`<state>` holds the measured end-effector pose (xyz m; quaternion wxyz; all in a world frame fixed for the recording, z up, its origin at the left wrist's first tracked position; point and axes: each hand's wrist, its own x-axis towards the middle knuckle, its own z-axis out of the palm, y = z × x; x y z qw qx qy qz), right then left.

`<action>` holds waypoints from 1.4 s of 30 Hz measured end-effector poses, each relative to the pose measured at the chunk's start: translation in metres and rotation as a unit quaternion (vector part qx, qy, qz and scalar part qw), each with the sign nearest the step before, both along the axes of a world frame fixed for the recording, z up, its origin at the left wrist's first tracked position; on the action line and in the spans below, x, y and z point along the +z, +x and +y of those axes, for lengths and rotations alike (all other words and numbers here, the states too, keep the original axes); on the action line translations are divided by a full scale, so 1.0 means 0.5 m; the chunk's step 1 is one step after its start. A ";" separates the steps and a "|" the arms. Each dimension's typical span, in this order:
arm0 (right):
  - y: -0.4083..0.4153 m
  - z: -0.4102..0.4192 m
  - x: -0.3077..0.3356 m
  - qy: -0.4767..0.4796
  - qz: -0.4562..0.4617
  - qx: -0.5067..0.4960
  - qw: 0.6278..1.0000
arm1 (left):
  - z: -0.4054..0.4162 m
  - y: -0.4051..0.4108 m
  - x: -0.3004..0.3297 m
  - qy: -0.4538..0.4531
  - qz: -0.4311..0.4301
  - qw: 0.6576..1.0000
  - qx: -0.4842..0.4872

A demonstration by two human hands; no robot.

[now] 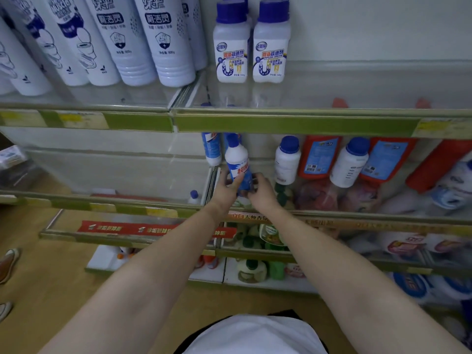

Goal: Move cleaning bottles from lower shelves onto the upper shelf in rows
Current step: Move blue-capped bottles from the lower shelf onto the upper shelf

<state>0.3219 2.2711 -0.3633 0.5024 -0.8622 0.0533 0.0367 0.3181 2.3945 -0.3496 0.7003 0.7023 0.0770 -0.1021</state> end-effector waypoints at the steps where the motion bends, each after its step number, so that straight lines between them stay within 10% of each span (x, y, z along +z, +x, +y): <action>1: -0.009 0.002 0.004 -0.003 -0.004 0.001 1.000 | 0.007 -0.008 0.009 -0.021 0.015 1.000 0.007; 20: -0.352 0.133 -0.040 0.043 0.150 -0.001 0.988 | 0.177 -0.241 -0.076 -0.094 0.198 0.974 -0.064; 42: -0.591 0.097 -0.102 -0.152 0.186 -0.108 0.965 | 0.090 -0.487 -0.167 -0.223 0.346 0.911 0.025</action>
